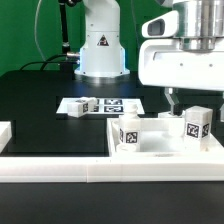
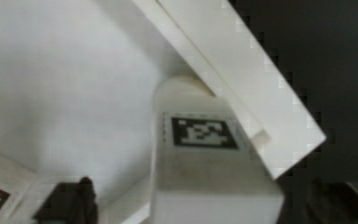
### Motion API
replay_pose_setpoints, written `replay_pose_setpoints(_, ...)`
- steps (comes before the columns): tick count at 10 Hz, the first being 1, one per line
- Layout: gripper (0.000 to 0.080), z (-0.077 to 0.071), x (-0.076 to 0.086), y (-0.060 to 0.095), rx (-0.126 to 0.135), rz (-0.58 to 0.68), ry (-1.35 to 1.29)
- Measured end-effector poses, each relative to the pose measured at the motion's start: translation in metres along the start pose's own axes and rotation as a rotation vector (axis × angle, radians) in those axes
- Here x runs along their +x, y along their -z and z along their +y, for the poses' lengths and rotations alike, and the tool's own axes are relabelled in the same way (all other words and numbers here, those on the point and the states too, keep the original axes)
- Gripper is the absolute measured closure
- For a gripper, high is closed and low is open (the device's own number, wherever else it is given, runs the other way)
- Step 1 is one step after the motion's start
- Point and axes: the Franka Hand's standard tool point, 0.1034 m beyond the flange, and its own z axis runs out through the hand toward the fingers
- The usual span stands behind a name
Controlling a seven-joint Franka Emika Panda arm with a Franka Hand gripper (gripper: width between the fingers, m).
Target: Assemble one leg
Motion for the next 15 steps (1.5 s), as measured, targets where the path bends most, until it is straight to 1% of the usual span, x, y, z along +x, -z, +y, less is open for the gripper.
replay_pose_setpoints(1, 0.0161, 0.001, 0.0008, -0.0004, 0.0, 0.001, 0.052)
replay_pose_setpoints(3, 0.0152, 0.0015, 0.0011, -0.0006, -0.001, 0.001, 0.186)
replay_pose_setpoints(5, 0.0151, 0.0004, -0.0001, -0.0005, -0.008, 0.004, 0.385)
replay_pose_setpoints(7, 0.0151, 0.0035, 0.0041, -0.0002, -0.014, 0.008, 0.666)
replay_pose_setpoints(9, 0.0151, 0.0039, 0.0057, 0.0003, -0.016, 0.009, 0.851)
replay_pose_setpoints(12, 0.0151, 0.0041, 0.0054, -0.0003, -0.023, 0.008, 0.991)
replay_pose_setpoints(14, 0.0416, 0.0043, 0.0054, -0.0006, -0.024, 0.008, 0.981)
replay_pose_setpoints(15, 0.0512, 0.0042, 0.0054, -0.0005, -0.023, 0.009, 0.953)
